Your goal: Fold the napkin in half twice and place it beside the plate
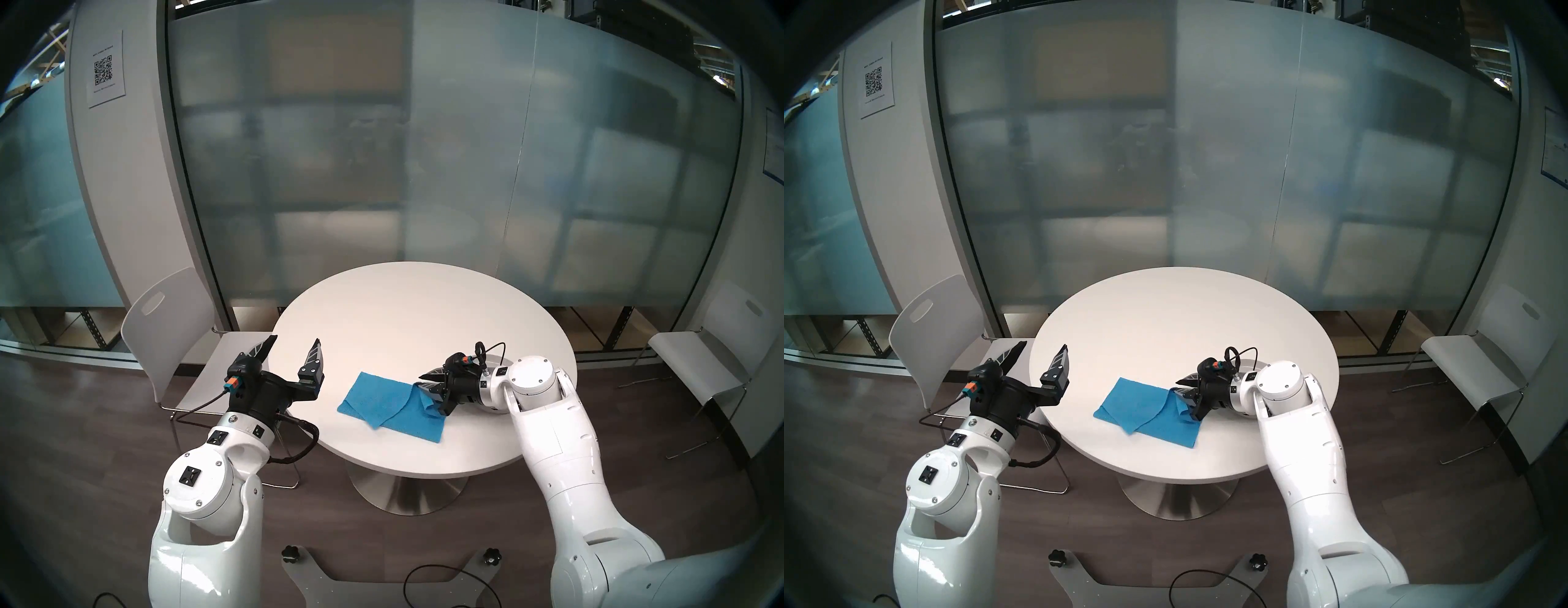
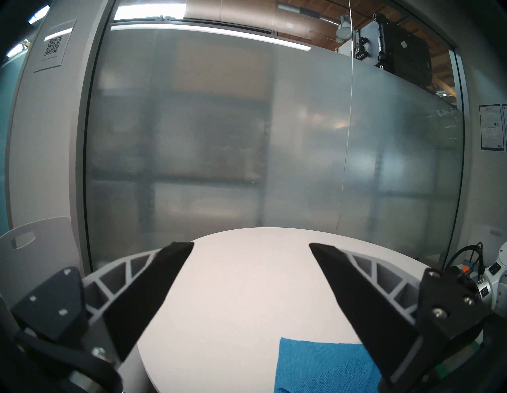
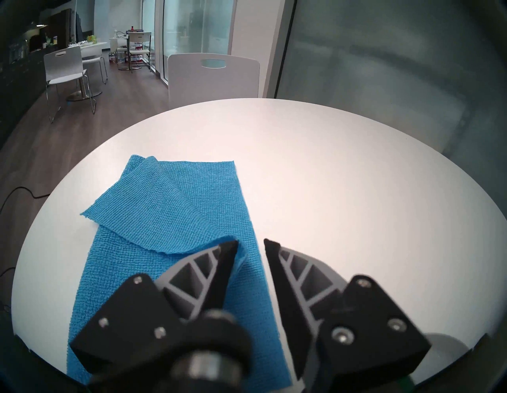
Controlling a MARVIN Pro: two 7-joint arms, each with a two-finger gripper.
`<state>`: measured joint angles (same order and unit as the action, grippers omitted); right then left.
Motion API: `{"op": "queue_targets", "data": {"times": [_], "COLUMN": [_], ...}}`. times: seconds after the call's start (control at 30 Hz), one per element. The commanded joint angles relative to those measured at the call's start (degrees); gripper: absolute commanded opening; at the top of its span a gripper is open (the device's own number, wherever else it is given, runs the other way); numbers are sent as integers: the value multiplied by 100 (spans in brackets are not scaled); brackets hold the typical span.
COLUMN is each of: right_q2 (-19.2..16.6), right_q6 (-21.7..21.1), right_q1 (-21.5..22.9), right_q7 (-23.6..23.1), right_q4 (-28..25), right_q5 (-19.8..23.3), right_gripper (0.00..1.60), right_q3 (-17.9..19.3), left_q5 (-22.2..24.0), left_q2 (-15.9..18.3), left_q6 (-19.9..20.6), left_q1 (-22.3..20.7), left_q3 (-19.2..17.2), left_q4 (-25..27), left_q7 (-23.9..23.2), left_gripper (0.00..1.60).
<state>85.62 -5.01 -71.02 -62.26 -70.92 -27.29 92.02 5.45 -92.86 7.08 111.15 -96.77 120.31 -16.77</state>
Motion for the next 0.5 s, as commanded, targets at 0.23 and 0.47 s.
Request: {"op": "queue_targets", "data": {"times": [0.23,0.47], "right_q2": [43,66], "right_q6": [50,35], "right_q1": [-16,-29], "right_q7": [-79,-110], "right_q4": [-174,-227], "right_q5": [22,-3], "right_gripper": [86,86], "right_q3": [30,45], "left_q5": [-1,-39], "left_q2": [887,995], "left_q6": [754,846], "left_q1": [-933,-1090], "left_q3": [44,139], "left_q4": [-488,-701], "left_q7": [-883,-1138], "left_gripper": [160,160]}}
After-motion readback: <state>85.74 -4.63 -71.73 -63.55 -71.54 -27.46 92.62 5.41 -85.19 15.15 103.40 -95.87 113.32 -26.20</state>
